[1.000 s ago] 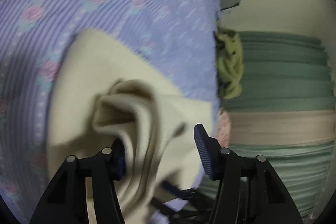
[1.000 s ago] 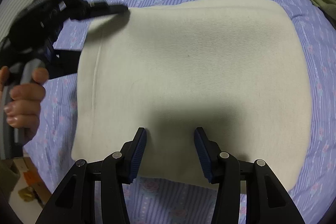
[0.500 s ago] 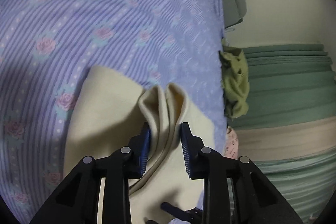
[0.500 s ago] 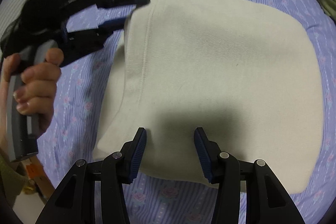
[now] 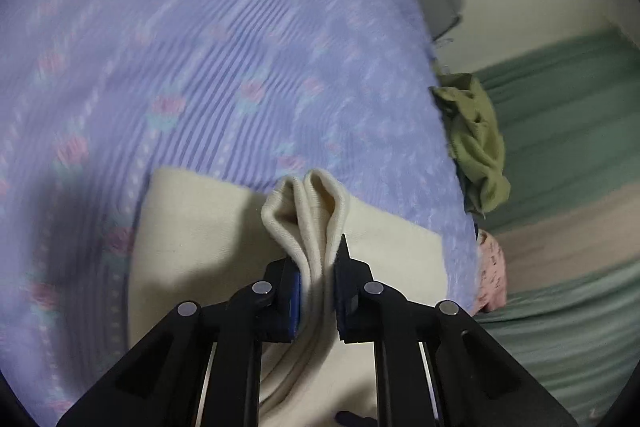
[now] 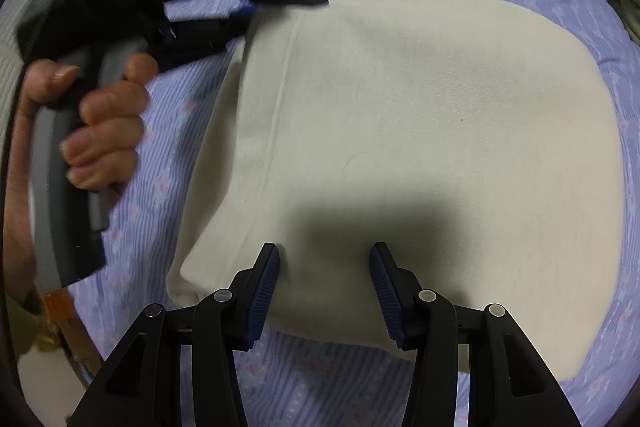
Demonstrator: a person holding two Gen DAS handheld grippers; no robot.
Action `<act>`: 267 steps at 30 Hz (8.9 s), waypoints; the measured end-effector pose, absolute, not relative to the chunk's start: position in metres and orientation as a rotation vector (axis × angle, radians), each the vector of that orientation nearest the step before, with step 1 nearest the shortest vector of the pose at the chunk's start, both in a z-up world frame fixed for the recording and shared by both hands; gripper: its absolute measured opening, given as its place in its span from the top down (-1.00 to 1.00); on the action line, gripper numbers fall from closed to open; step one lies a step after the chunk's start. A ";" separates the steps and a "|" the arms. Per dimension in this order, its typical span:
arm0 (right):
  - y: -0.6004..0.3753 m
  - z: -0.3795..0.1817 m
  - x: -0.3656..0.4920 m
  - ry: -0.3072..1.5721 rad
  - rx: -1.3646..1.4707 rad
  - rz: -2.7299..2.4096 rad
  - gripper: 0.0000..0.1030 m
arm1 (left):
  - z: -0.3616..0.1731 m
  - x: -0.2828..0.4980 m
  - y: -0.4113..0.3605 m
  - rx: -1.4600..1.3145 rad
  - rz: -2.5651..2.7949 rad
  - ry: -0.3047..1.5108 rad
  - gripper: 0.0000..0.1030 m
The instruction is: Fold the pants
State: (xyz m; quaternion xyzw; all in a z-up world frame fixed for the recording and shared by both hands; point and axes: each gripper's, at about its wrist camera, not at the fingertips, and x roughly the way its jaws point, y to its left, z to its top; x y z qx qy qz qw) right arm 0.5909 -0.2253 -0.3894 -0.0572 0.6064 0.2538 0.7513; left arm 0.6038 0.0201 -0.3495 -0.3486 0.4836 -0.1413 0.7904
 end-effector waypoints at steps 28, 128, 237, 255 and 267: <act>-0.306 -0.325 0.584 1.099 -0.133 0.331 -0.25 | -0.370 0.499 0.008 -0.644 -0.125 1.223 -0.36; -0.369 -0.313 0.621 1.059 0.123 0.356 0.36 | -0.286 0.539 -0.031 -0.488 -0.208 1.141 0.43; -0.083 -0.154 0.320 0.788 -0.141 0.273 -0.79 | -0.102 0.186 0.178 0.112 0.017 0.722 -1.00; -0.279 -0.092 0.170 0.652 -0.046 0.194 -0.79 | -0.047 0.042 0.008 0.051 -0.033 0.666 -1.00; -0.305 -0.068 0.132 0.585 0.026 0.141 -0.79 | -0.015 0.016 -0.021 0.076 -0.118 0.602 -1.00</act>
